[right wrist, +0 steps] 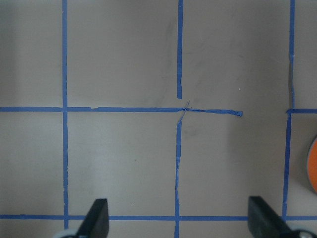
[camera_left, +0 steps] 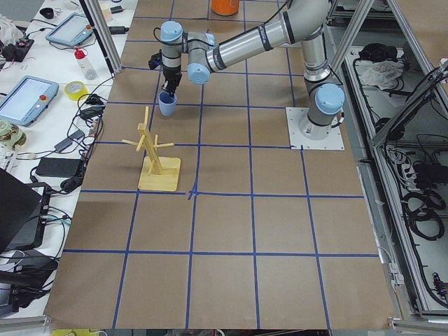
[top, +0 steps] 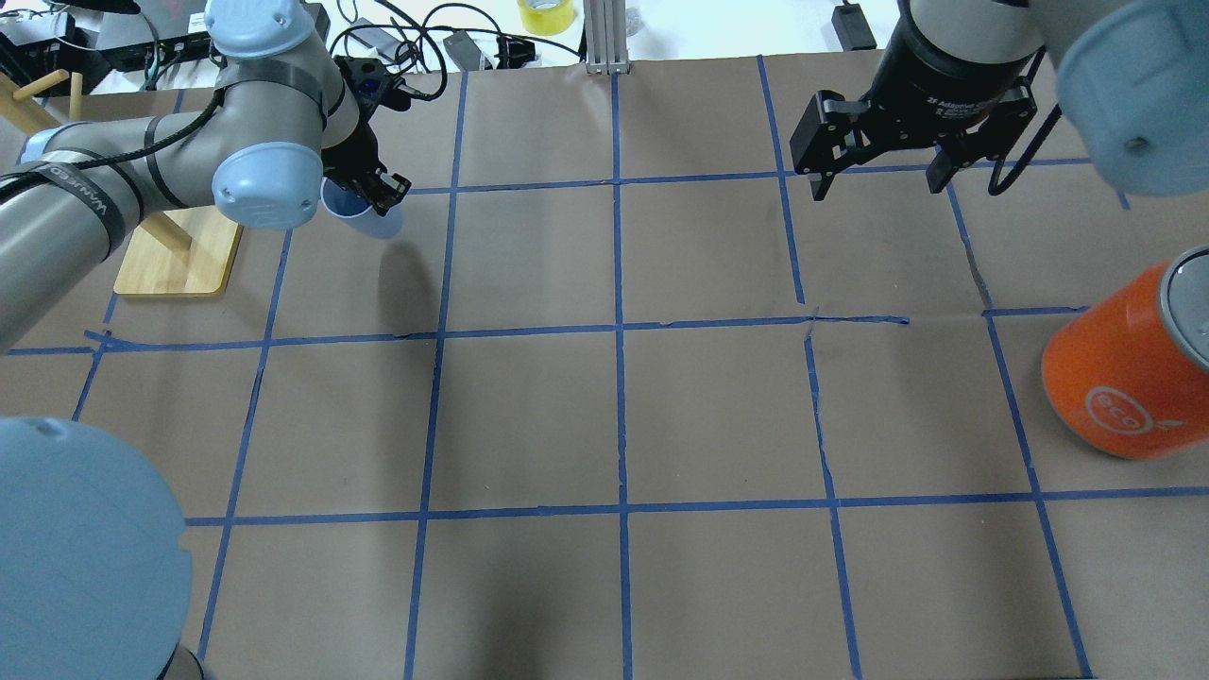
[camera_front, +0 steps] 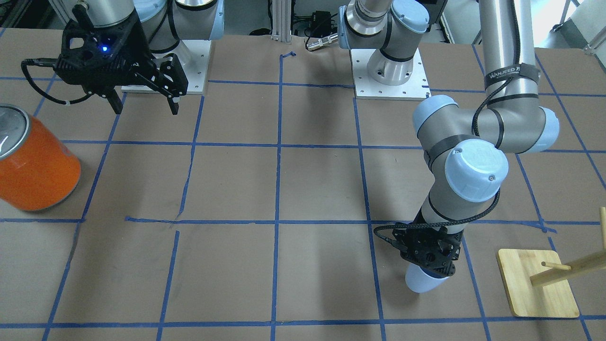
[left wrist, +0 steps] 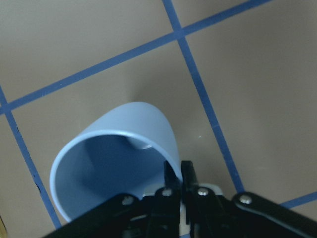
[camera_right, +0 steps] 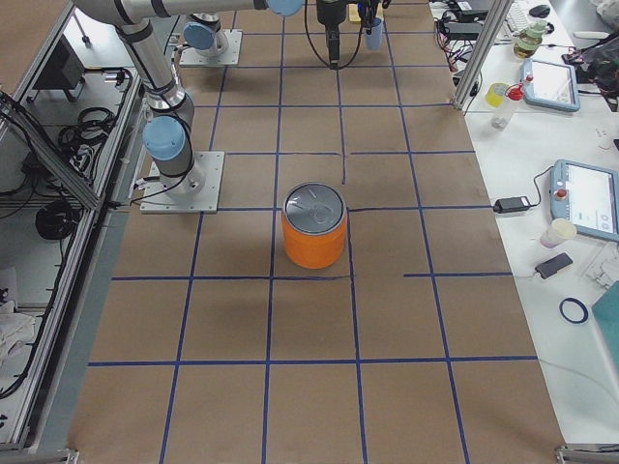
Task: Flip cup
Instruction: 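Lift and rotate the cup with the left gripper to stand upright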
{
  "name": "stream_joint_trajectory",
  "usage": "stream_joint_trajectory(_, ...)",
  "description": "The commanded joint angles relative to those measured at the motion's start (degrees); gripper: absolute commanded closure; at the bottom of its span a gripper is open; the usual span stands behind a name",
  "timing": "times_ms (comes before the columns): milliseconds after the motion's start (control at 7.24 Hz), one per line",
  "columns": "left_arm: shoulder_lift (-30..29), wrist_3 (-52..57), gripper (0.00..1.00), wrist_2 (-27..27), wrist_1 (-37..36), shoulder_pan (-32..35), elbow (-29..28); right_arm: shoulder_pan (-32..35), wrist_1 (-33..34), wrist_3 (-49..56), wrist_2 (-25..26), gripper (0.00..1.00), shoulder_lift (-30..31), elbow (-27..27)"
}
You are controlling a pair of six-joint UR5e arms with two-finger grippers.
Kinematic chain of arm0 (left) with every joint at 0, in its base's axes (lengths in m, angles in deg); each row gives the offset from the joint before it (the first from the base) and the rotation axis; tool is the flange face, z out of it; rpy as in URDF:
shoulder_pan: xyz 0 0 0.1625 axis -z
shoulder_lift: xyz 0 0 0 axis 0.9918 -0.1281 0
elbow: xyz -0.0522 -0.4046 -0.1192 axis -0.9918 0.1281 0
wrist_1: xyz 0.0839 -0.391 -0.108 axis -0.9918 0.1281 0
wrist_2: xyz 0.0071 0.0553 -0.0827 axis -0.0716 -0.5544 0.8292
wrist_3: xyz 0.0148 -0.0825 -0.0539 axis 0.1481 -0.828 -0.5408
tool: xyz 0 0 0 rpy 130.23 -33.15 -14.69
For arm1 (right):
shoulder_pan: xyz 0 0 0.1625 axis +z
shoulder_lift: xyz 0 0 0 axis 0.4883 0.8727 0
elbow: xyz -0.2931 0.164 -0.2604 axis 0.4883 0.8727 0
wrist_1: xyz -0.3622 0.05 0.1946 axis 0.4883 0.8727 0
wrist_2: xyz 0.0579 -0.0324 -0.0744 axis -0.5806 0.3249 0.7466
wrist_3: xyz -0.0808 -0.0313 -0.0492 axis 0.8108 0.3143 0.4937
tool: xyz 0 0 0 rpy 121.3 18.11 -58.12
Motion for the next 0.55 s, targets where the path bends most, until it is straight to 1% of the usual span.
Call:
stream_joint_trajectory(0, -0.73, 4.77, 0.89, -0.41, 2.05, -0.66, -0.55, 0.0, 0.0, 0.0, 0.0, 0.0, 0.0, 0.0)
stream_joint_trajectory(415, -0.73, 4.97, 0.87, -0.59, 2.14, -1.46, 0.15, 0.0, 0.0, 0.0, 0.09, 0.0, 0.0, 0.0)
